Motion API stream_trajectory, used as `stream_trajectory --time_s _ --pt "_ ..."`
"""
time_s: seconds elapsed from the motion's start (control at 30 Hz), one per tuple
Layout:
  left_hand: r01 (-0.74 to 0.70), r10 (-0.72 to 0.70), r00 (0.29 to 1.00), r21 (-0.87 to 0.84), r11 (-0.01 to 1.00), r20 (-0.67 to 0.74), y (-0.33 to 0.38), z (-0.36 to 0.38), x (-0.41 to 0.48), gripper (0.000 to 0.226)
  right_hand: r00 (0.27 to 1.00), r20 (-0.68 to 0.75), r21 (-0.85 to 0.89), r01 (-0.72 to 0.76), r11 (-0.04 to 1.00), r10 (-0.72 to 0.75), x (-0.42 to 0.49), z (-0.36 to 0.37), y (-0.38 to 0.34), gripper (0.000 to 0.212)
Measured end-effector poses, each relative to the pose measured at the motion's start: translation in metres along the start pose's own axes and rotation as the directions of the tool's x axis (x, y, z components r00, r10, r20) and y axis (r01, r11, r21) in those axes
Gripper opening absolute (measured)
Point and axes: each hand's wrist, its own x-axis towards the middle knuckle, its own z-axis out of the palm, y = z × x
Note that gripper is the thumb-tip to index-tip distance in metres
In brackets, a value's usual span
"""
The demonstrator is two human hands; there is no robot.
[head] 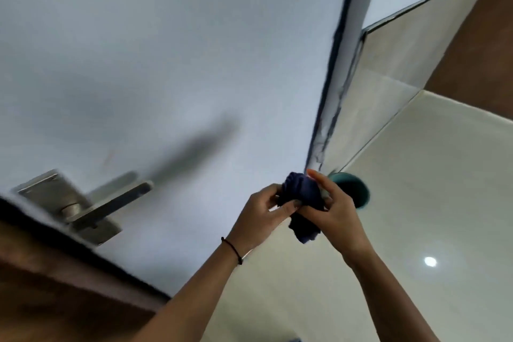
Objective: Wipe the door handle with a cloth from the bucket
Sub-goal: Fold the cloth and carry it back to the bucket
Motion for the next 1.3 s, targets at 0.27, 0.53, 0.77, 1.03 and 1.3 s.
stream_trajectory --time_s 0.27,0.53,0.77,1.03,1.3 --pt "0.087 -0.048 0.976 -0.174 0.981 0.212 0.029 0.138 0.094 0.01 0.952 -0.137 0.358 -0.21 0.91 0.273 0.018 -0.176 0.019 0.059" --pt "0.137 -0.062 0.939 -0.202 0.97 0.338 0.019 0.235 0.198 0.025 0.924 -0.351 0.038 -0.15 0.988 0.154 0.096 -0.258 0.048 0.047" --pt "0.389 -0.363 0.921 -0.343 0.855 0.141 -0.046 0.289 0.326 0.007 0.873 -0.019 0.054 -0.485 0.873 0.487 0.221 -0.311 0.134 0.039" --pt "0.644 -0.713 0.7 -0.47 0.604 0.043 -0.135 0.338 0.439 0.016 0.736 -0.165 0.06 -0.656 0.752 0.656 0.36 -0.34 0.236 0.022" --pt "0.722 -0.843 0.538 -0.511 0.465 -0.006 -0.29 0.399 0.533 0.023 0.707 -0.09 -0.047 -0.707 0.706 0.702 0.479 -0.362 0.401 0.024"
